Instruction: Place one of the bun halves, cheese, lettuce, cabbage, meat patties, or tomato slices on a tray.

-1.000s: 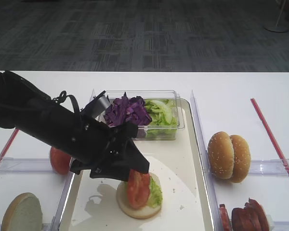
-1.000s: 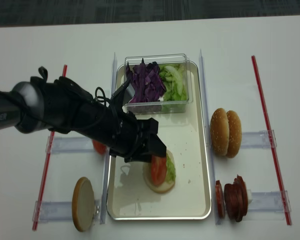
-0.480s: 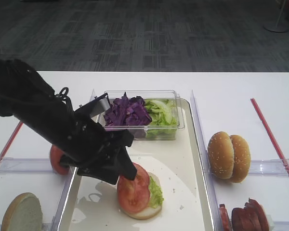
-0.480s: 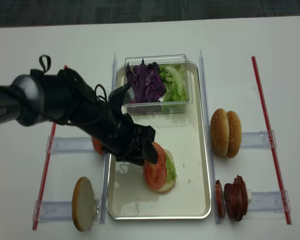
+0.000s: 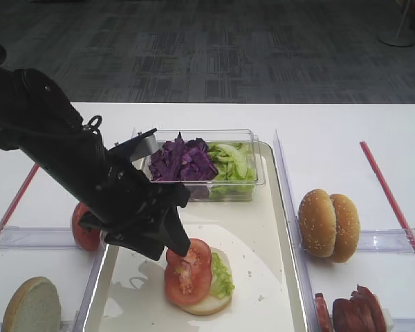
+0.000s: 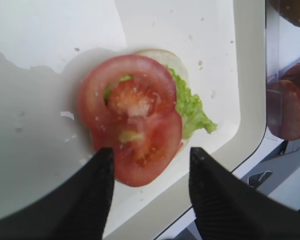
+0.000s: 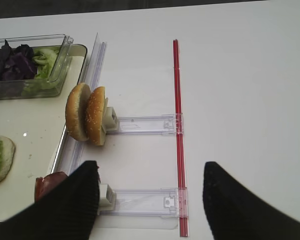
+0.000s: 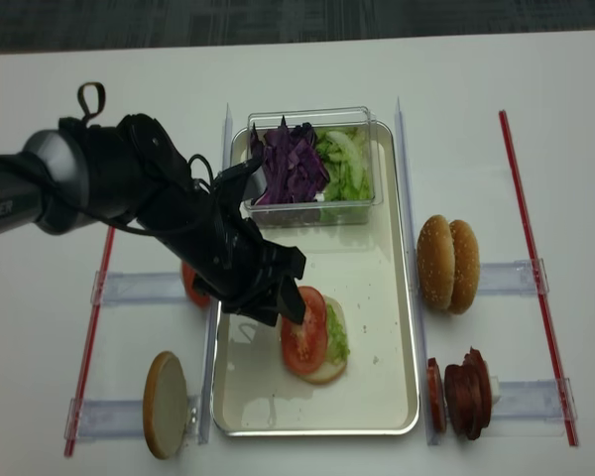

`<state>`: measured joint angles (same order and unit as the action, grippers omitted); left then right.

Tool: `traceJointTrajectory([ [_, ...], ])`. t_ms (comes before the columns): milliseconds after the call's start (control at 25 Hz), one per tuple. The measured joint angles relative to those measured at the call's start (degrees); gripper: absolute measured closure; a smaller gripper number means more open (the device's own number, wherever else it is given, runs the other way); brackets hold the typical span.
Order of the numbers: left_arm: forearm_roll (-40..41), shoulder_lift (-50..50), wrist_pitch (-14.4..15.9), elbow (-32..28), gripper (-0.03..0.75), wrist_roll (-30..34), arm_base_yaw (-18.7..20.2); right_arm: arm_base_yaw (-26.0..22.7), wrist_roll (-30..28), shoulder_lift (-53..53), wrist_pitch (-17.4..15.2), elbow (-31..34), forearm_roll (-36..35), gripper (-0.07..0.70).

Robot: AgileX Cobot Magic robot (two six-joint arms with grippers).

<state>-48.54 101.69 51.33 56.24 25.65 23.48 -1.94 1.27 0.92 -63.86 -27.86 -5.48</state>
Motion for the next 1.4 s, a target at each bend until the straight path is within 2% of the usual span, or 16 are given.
traceJointTrajectory([
  [320,9.91,0.00,5.67,7.92,0.384,-7.86,0.00,0.00,0.00,0.00,0.00,0.00,0.00,0.153],
  [560,18.90,0.00,11.88,14.22,0.384,-16.03,-0.13,0.00,0.00,0.00,0.00,0.00,0.00,0.153],
  [880,27.52,0.00,17.04,19.25,0.384,-23.74,-0.13,0.00,0.00,0.00,0.00,0.00,0.00,0.153],
  [1160,40.69,0.00,18.05,23.16,0.384,-30.37,-0.13,0.00,0.00,0.00,0.00,0.00,0.00,0.153],
  [1400,44.47,0.00,18.20,23.29,0.384,-30.91,-0.13,0.00,0.00,0.00,0.00,0.00,0.02,0.153],
])
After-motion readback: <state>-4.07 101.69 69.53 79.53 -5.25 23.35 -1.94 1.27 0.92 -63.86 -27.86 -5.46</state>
